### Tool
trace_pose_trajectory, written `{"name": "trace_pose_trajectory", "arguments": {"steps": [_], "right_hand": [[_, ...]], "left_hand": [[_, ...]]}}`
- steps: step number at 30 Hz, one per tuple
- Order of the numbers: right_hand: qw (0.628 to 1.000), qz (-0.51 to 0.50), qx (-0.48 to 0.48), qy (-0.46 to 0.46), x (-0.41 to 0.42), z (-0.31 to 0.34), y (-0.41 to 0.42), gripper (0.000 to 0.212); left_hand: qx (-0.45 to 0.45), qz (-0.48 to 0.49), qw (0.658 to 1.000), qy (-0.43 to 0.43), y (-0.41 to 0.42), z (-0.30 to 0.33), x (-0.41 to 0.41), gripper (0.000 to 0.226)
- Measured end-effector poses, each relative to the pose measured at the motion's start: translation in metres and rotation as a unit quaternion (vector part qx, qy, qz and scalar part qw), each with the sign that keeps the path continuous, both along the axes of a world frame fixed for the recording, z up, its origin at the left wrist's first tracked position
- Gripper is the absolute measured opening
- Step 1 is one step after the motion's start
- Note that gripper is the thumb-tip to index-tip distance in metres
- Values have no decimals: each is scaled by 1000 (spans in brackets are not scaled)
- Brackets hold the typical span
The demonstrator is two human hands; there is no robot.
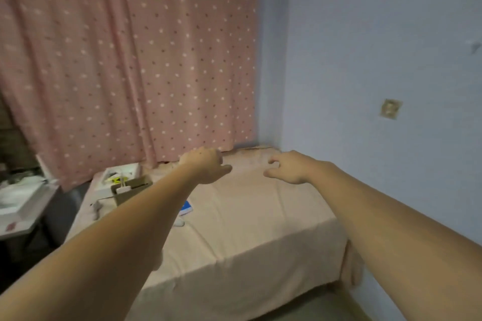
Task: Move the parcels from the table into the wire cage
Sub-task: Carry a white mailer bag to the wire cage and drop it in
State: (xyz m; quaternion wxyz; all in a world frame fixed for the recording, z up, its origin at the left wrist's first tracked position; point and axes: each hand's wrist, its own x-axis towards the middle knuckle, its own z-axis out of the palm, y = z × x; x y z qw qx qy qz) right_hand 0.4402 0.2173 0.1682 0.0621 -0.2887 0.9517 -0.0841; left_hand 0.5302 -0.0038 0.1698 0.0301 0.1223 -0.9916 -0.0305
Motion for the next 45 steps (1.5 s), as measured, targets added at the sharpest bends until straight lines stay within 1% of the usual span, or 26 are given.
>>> {"name": "trace_pose_trajectory", "arguments": {"steps": [3,6,11,15,17,22,24,28,29,31,32,33,34,35,36,39,41,42,43,45], "right_hand": [[999,42,5,1,-29,-16,-72,66],[997,73,3,-26,-61,-39,-136,69],[990,123,34,-65,-110,-74,-226,66],[982,151,66,-88,-140,-107,-290,64],[978,161,85,-106,-149,-127,-318,61],[966,177,128,-138,-162,-191,-387,51],[962,172,139,-161,-165,-222,-412,49],[955,132,135,-228,-158,-279,-452,55],[953,122,127,-248,-154,-293,-461,54],[946,96,116,-287,-146,-324,-476,54],[942,73,107,-308,-142,-340,-482,55],[937,47,97,-333,-138,-356,-488,55],[930,21,89,-356,-135,-372,-493,53],[923,-1,82,-377,-131,-385,-497,51],[913,-26,75,-401,-127,-398,-500,52],[859,-108,17,-501,-107,-427,-508,61],[820,-155,-18,-551,-92,-443,-514,61],[806,-176,-32,-565,-86,-451,-517,62],[794,-197,-49,-573,-80,-459,-519,61],[780,-223,-78,-580,-74,-465,-522,58]], "left_hand": [[8,68,998,-2,-66,-19,-1,52],[26,115,993,-15,-121,-42,-9,52],[43,186,980,-48,-198,-74,-34,52],[79,236,966,-64,-254,-107,-48,51],[86,245,961,-93,-283,-133,-51,56],[107,240,954,-144,-349,-196,-63,53],[124,232,946,-191,-371,-223,-70,53],[164,231,914,-290,-411,-283,-79,67],[191,236,900,-312,-421,-298,-82,68],[278,257,853,-359,-434,-327,-83,70],[318,267,828,-377,-438,-341,-84,82],[354,278,804,-389,-440,-355,-83,99],[381,287,786,-395,-441,-367,-82,113],[399,292,775,-394,-441,-381,-82,119],[420,293,769,-383,-441,-397,-83,118],[503,328,734,-318,-437,-435,-85,103],[527,343,726,-280,-437,-449,-84,95],[536,350,722,-263,-437,-458,-84,96],[547,355,717,-247,-437,-466,-84,102],[548,359,724,-215,-439,-477,-85,120]]}}
